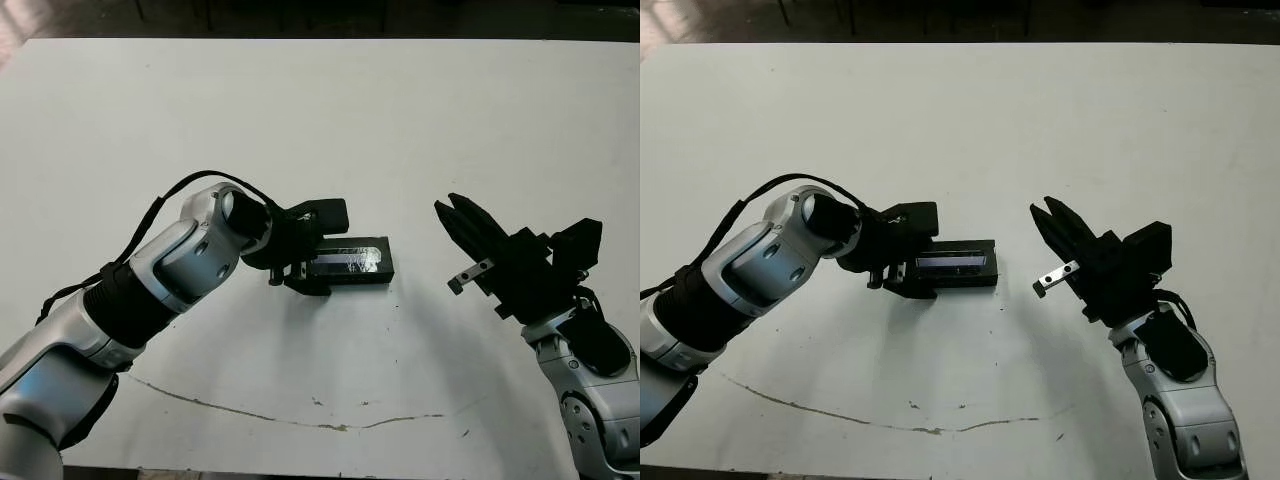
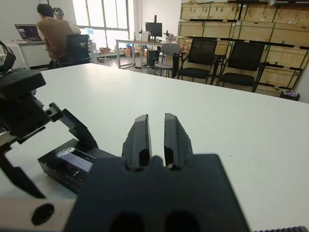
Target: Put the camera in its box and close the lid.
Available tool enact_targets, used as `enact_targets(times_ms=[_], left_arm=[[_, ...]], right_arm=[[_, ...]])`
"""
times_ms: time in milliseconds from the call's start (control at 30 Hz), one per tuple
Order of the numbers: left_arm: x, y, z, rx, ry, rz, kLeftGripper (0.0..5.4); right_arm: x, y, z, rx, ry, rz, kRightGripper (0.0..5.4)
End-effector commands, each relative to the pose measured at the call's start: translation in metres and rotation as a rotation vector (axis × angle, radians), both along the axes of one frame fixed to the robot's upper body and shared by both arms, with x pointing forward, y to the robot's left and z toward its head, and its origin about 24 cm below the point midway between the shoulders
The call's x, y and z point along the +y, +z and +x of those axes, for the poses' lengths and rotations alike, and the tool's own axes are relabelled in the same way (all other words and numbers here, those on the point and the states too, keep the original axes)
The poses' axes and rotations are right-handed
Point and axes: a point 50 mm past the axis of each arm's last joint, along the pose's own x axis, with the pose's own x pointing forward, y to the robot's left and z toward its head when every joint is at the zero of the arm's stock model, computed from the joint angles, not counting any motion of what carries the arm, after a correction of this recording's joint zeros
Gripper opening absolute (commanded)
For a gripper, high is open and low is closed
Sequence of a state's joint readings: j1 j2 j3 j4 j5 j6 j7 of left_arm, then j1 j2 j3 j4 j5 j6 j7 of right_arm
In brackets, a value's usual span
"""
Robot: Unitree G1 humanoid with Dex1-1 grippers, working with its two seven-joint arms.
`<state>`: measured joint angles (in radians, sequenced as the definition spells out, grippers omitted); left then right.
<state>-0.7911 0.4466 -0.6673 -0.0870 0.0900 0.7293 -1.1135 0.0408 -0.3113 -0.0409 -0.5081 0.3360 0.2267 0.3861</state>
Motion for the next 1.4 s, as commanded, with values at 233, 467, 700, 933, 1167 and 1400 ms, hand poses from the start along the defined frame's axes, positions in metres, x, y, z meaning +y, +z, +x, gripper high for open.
enact_targets(times_ms=[233,467,700,933,1167,1400], left_arm=[[0.037,-0.019,-0.007,0.077,0.04,0.028,5.39],[0.081,-0.023,-0.012,0.048,0.171,-0.005,5.39],[0.127,-0.021,-0.012,-0.014,0.324,-0.041,5.39],[0.141,-0.002,-0.015,-0.173,0.496,-0.252,5.39],[0.099,0.01,-0.029,-0.373,0.638,-0.863,4.02],[0.043,0.013,-0.053,-0.263,0.854,-1.077,2.39]], right_arm=[[0.0,-0.003,0.0,0.016,-0.002,-0.004,0.0],[-0.002,-0.005,0.0,0.018,-0.001,0.002,0.0],[-0.004,-0.006,0.001,0.017,0.001,-0.001,0.0],[-0.003,-0.005,0.003,0.001,0.006,-0.015,0.0],[0.0,-0.007,0.003,-0.003,-0.017,-0.002,0.0],[0.003,-0.013,0.001,0.012,-0.056,0.005,0.0]])
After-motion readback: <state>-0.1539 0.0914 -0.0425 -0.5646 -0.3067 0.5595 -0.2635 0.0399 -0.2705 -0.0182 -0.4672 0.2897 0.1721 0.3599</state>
